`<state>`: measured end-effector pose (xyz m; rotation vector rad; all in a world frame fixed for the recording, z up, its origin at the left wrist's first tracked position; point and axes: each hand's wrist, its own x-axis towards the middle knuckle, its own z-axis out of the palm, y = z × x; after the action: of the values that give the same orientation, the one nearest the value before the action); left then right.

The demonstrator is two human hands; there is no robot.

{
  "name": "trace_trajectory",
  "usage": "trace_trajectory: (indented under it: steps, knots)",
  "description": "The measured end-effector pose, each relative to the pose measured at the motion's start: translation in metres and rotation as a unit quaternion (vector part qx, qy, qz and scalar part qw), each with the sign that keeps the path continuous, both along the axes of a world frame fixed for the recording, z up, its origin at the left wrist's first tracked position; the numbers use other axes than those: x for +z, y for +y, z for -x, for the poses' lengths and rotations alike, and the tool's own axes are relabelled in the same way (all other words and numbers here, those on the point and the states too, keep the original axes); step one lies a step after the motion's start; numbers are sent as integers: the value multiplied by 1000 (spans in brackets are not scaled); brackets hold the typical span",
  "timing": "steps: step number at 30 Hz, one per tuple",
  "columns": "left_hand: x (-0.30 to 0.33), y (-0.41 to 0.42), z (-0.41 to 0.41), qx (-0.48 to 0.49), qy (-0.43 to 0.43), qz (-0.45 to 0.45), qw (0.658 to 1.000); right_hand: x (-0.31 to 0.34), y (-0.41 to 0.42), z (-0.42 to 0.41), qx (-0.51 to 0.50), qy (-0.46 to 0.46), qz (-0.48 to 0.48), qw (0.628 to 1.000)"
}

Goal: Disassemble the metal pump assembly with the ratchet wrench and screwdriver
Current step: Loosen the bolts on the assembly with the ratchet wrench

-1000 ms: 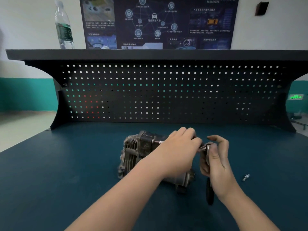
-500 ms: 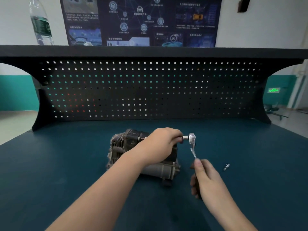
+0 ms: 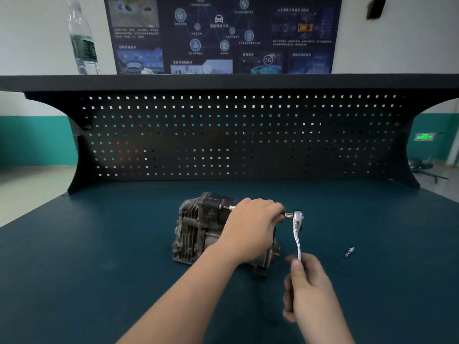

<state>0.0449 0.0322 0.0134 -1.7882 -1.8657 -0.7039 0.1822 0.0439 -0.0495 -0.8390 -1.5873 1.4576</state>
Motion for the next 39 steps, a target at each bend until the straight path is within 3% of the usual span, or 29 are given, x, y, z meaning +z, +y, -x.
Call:
trace_trajectory:
  steps: [4,8,10,11,13,15,16,19,24,28,31,34,36,39]
  knots:
    - [6,-4,5,-31,-56,6,998,-4,26,-6,-22,-96,-144,985]
    - [8,-7,6,-29,-56,20,998,18,70,-8,-72,-185,-300,933]
    - [9,-7,6,-28,-56,19,998,26,86,-3,-100,-195,-295,930]
    - [9,-7,6,-29,-54,15,998,28,90,0,-98,-177,-237,950]
    - [8,-8,6,-33,-49,5,998,32,93,6,-66,-36,26,997]
    - [6,-8,8,-38,-28,6,999,34,95,9,-29,105,291,950]
    - [4,-8,9,-41,-11,10,999,36,99,10,-18,141,370,918]
    - [0,-7,10,-53,16,24,998,45,112,13,15,197,470,860]
    - [-4,-8,9,-56,45,23,997,67,124,26,82,165,375,908]
    - [-5,-6,7,-50,38,14,998,64,125,33,88,59,267,958]
    - [-5,-7,7,-47,15,17,999,46,122,38,86,20,259,962]
    - [-1,-8,9,-50,-6,33,998,46,120,43,72,53,245,965]
    - [0,-7,8,-46,-13,42,998,63,121,46,42,70,151,985]
    - [3,-4,6,-33,-24,34,999,96,119,41,34,81,-69,994]
